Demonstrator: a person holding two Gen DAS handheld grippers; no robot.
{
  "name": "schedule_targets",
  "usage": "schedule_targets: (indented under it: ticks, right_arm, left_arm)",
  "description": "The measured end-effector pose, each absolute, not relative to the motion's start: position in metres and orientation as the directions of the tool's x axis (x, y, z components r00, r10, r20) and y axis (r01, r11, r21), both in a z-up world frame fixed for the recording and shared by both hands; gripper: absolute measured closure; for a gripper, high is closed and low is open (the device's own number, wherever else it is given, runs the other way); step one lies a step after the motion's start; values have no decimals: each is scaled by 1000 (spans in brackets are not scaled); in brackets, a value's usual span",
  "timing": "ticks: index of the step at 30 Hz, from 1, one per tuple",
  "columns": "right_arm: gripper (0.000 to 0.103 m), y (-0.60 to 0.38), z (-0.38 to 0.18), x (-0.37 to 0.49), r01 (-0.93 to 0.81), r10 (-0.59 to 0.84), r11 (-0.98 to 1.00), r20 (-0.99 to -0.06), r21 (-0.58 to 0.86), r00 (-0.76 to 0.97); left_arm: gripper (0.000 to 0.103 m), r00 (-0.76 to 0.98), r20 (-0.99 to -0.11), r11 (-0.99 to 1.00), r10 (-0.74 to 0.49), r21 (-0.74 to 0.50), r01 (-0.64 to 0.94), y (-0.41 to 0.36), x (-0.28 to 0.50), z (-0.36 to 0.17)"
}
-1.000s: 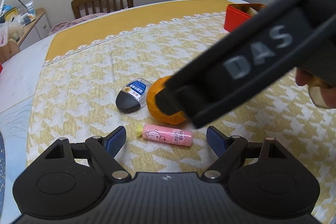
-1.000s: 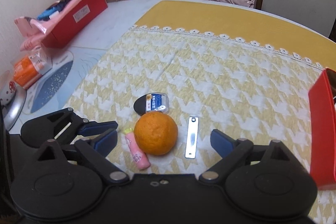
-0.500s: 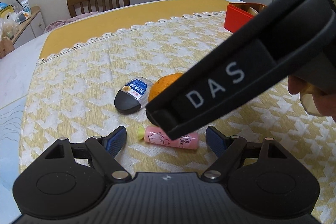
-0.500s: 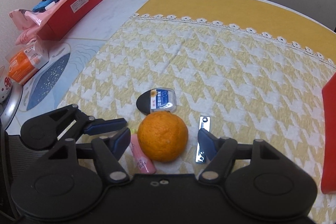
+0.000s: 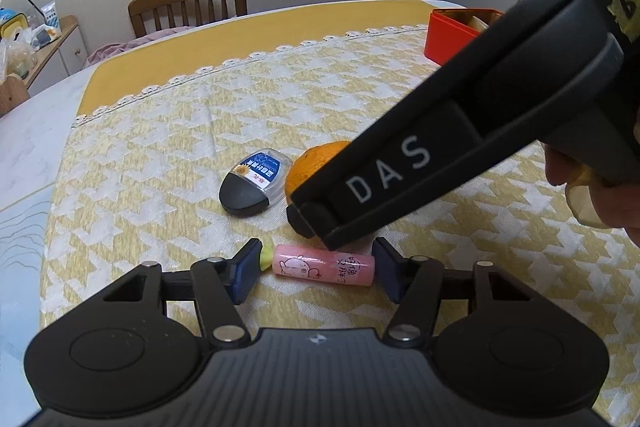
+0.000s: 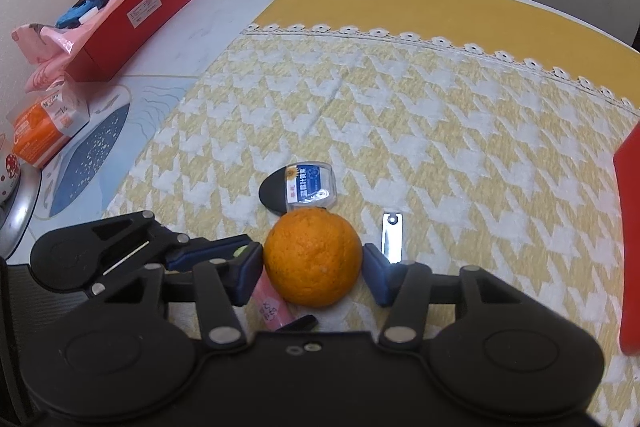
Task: Organize rigid objects
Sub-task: 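Grasp the pink lip balm with the left tool while the right tool grasps the orange, then carry the lip balm and orange over the red tin with both tools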
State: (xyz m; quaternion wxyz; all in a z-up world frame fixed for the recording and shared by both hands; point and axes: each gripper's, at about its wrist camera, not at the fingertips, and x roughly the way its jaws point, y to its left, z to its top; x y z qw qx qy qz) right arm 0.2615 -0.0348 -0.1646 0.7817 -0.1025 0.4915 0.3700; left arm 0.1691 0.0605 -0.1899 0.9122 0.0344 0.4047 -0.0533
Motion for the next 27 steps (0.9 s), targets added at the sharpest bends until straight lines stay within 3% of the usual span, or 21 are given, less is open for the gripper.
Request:
schedule_targets:
  ticks: [14, 27]
  right_arm:
    - [51, -83, -141, 251, -620, 502, 748, -813, 237, 295]
    - [51, -169, -104, 255, -530, 519, 796, -779, 292, 351]
  left_arm:
    - [44, 658, -751, 999, -50, -35, 35, 62, 154, -169]
    - [44, 696, -710, 991, -108, -129, 22, 34, 161, -120]
